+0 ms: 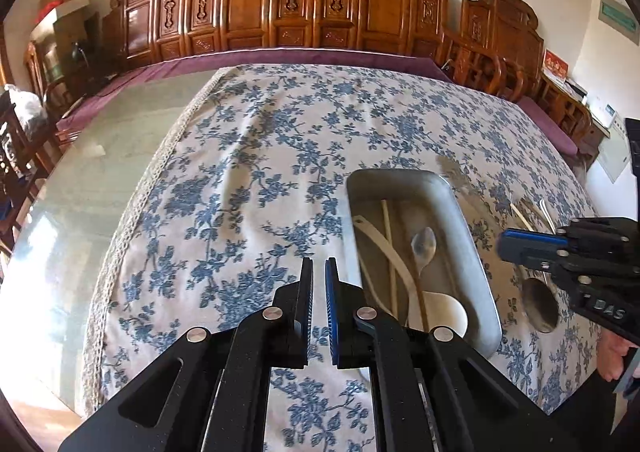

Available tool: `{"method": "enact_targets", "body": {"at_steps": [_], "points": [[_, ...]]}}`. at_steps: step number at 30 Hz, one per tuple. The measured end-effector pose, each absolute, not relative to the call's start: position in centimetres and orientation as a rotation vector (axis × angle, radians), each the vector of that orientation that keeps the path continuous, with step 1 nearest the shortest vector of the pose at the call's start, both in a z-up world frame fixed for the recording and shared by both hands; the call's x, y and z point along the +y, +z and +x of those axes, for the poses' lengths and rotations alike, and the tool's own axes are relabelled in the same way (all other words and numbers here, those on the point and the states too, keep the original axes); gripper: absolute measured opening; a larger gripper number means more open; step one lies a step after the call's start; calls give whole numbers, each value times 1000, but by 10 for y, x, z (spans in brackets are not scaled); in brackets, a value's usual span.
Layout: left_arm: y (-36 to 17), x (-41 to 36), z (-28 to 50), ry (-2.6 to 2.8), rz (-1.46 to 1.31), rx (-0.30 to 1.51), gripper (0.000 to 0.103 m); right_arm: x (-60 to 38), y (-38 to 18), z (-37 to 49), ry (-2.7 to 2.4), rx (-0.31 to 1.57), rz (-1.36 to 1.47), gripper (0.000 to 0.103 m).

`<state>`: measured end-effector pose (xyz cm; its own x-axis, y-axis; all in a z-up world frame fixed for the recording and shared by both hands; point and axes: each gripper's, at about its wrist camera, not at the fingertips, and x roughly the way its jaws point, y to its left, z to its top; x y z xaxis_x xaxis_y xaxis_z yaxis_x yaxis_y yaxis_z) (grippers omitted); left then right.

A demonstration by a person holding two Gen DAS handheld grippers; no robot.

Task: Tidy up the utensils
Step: 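Lower the smiley-face spoon into the grey tray and open the right tool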

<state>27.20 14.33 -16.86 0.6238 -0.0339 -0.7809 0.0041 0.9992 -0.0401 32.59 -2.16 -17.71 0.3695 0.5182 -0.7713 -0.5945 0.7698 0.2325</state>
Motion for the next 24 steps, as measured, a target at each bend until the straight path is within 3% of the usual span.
{"method": "enact_targets", "body": {"at_steps": [16,24], "points": [[-163,159,266,-8,-58,887,5,18,-230,355,602,1072,-52,8],[-166,154,266,-12,-43,892,5,17,-231,354,606,1034,-73,11]]}}
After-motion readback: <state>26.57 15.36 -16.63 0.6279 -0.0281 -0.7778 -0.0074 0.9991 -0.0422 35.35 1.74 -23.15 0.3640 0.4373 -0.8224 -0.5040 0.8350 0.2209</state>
